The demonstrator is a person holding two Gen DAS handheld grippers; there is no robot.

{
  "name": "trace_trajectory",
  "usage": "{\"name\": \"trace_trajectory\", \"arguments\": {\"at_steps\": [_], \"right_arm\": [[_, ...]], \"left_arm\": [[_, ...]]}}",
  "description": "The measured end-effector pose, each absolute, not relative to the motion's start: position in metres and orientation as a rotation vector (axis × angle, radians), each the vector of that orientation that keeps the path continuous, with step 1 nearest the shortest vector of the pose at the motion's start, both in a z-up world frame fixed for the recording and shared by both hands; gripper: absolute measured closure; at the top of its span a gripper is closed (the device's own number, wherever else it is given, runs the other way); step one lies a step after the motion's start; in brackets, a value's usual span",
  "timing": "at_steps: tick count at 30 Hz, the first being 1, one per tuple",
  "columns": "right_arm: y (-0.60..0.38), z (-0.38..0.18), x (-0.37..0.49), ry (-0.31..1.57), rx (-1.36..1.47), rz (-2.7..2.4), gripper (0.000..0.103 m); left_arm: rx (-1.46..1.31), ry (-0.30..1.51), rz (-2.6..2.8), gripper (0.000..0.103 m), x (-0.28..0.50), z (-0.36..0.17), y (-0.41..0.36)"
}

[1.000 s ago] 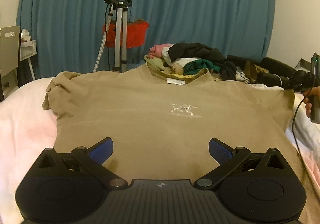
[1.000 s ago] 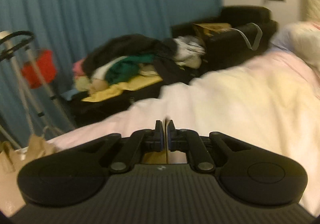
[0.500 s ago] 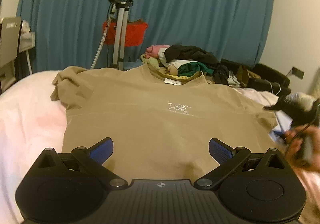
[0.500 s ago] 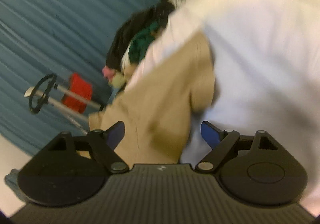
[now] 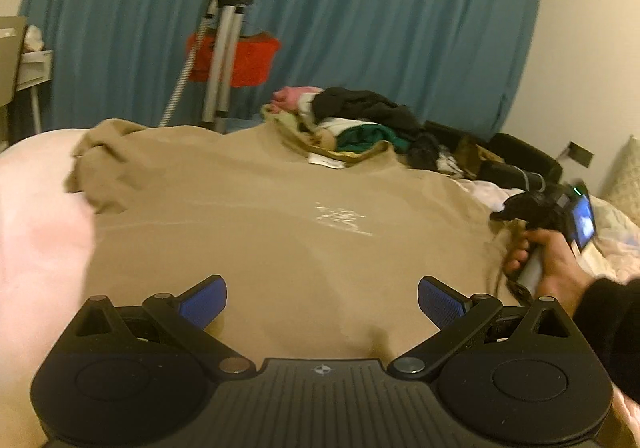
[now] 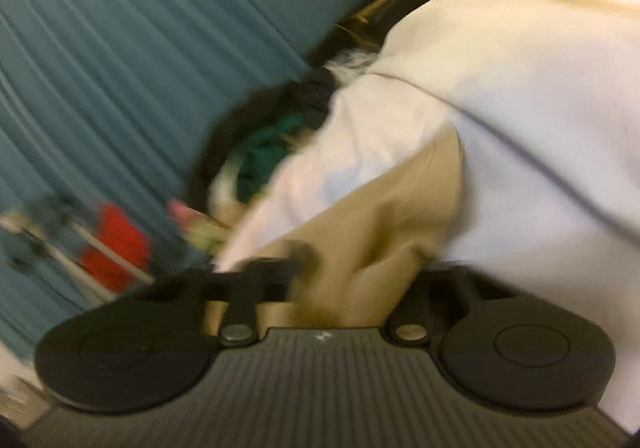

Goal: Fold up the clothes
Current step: 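Lift the sleeve side with the right gripper and fold it over the body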

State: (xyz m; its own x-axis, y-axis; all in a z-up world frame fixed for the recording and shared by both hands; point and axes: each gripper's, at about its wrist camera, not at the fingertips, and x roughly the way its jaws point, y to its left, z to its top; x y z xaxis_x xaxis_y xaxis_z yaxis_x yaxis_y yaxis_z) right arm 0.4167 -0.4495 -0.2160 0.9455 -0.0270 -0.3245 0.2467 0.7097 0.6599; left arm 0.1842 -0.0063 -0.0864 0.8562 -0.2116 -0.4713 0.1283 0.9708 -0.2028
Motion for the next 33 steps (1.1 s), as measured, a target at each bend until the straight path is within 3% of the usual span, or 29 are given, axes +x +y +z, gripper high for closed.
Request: {"name": "trace_trajectory", "arguments": {"at_steps": [8,17,21,29,30,31,32,33], "right_arm": [[-0.425,-0.157,0.436,0.278,0.500,-0.207,0.098],[-0.277,-0.069,0.409,0.171,0.000,-0.181,0.098],[-0.196,-0.085,0.418,0.215,-0.155,-0.087,0.098],[-0.082,-0.144,0.442,0.394,-0.316,0.130,0.094],[-0.079,-0.147,0.443,0.418,-0.297,0.153,0.084],[-0.080,-0.147,0.441,0.415,-0.277,0.155,0.060],[-0.083,-0.144,0.437,0.400,-0.238,0.155,0.046],[-0.088,-0.140,0.434,0.387,-0.191,0.160,0.021]], "left_arm": [[-0.231,0.474,-0.227,0.000,0.187,-0.081,-0.004],[-0.300,0.359,-0.121,0.000,0.166,-0.042,0.039],[-0.332,0.290,-0.007,0.000,0.162,-0.025,0.072],[-0.417,0.389,0.112,0.000,0.166,-0.043,0.122],[-0.409,0.391,0.116,0.000,0.165,-0.044,0.125],[-0.402,0.393,0.118,0.000,0.165,-0.045,0.128],[-0.400,0.395,0.116,0.000,0.166,-0.046,0.129],[-0.397,0.397,0.114,0.000,0.166,-0.046,0.130]]}}
